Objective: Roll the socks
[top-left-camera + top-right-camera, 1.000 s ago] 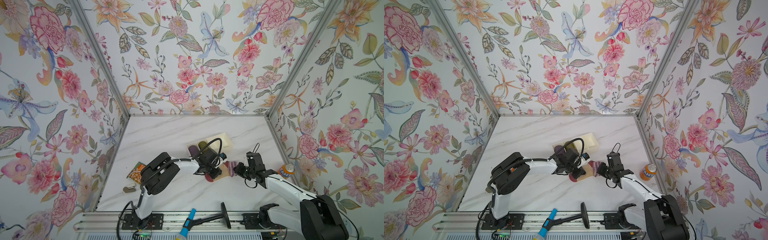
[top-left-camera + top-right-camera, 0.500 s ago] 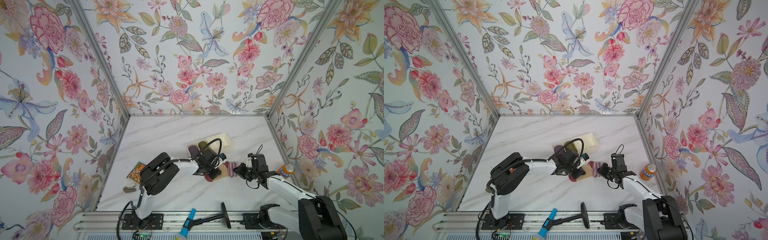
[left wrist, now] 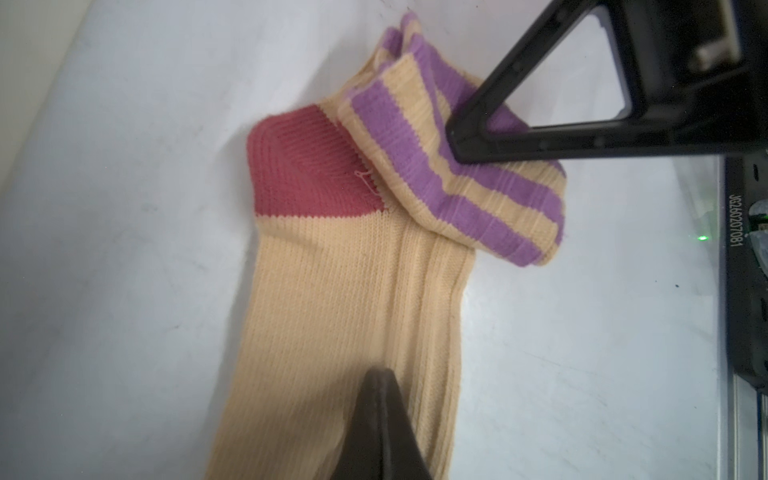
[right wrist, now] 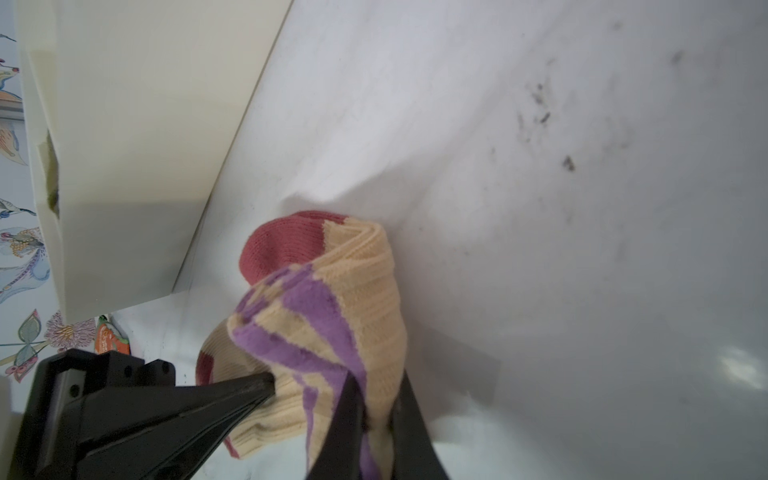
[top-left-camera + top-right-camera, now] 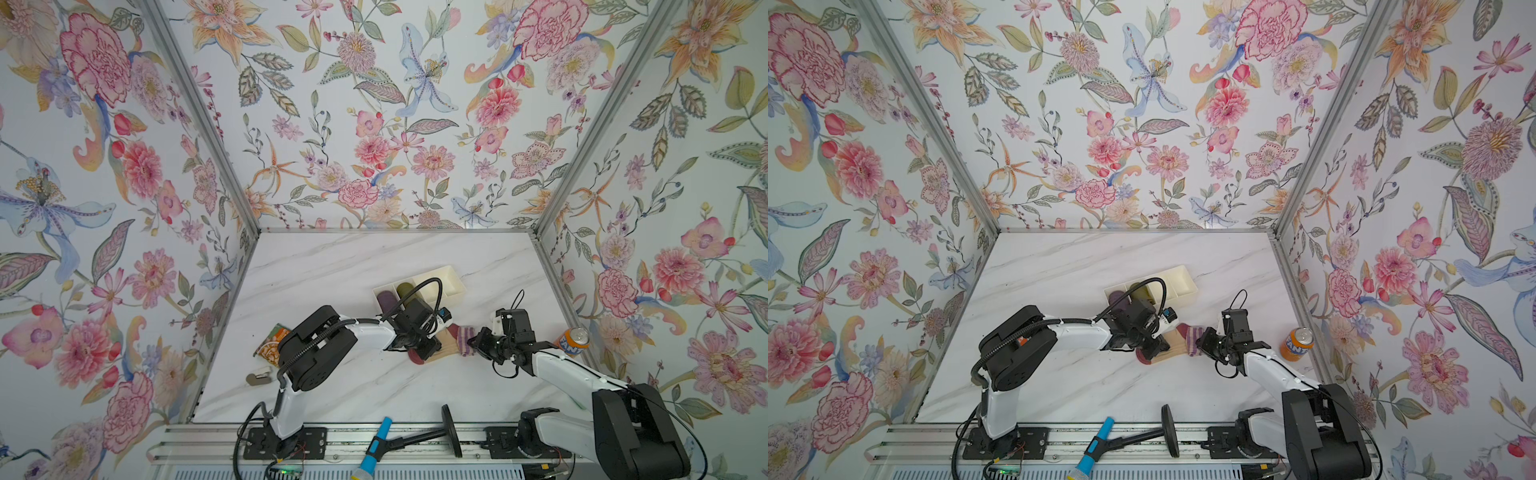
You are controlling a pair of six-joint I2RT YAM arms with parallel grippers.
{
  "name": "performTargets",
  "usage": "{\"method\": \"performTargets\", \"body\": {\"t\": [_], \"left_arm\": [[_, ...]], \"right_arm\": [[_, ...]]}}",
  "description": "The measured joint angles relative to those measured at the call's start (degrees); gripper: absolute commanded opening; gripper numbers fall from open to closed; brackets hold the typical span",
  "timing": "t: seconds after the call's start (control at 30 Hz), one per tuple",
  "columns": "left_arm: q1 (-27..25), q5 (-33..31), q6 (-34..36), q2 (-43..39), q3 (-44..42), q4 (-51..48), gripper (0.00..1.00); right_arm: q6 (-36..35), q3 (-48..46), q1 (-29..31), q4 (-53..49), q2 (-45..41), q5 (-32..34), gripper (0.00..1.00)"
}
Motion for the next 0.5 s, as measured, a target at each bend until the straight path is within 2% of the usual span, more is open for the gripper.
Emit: {"method": "performTargets", "body": {"t": [0.23, 0.5], "left_arm": [[0.00, 1.97, 0.00, -1.79, -0.07, -4.63, 0.08], [0.07, 3.13, -0.02, -3.30, 4.28, -9.99, 0.08]], "right_arm": [[-0.70, 0.83, 0.85, 0.02, 1.46, 0.63, 0.05], [-0.90, 1.20, 1.81, 0.48, 1.97, 1.60, 0.06]]}}
